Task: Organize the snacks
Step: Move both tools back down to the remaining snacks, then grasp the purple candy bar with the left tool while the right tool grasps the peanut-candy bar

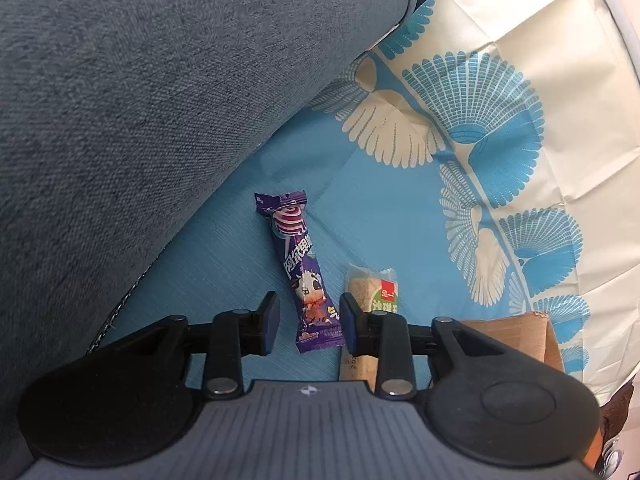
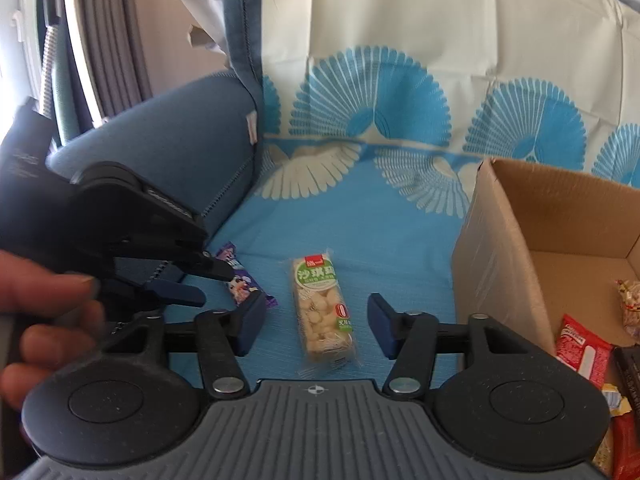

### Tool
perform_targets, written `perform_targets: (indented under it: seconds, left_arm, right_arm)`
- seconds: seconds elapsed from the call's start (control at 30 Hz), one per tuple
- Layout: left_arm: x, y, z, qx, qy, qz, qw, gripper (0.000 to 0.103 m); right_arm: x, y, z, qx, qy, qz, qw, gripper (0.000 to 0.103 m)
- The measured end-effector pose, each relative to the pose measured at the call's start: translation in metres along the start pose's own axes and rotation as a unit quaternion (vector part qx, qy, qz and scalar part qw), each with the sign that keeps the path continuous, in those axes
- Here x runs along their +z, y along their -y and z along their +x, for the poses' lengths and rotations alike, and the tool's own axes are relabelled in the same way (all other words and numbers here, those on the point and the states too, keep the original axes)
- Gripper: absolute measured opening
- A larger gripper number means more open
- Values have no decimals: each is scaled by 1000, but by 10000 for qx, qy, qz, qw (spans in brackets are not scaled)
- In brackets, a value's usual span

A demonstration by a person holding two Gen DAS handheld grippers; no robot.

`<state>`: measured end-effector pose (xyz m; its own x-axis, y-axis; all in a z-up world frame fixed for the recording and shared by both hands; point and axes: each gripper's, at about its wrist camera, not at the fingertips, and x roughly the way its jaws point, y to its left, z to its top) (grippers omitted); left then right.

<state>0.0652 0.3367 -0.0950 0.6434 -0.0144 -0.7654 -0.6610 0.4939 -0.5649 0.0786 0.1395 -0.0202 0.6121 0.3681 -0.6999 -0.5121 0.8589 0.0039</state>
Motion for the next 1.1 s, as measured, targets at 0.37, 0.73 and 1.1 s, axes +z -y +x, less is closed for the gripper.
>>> perform_targets:
  seconds: [0.37, 0.73, 1.1]
  left_arm:
    - [9, 7, 16, 66, -107, -43, 9999, 43]
    - [14, 15, 29, 206, -141, 92, 9996, 43]
    - [13, 20, 37, 268, -255, 266, 9990, 42]
  right_arm:
    - [8, -4, 39, -51, -355, 134, 9993, 69]
    - [6, -3, 65, -37, -713, 241, 9972, 68]
    - [-2, 6, 71, -27, -805, 361, 9961, 38]
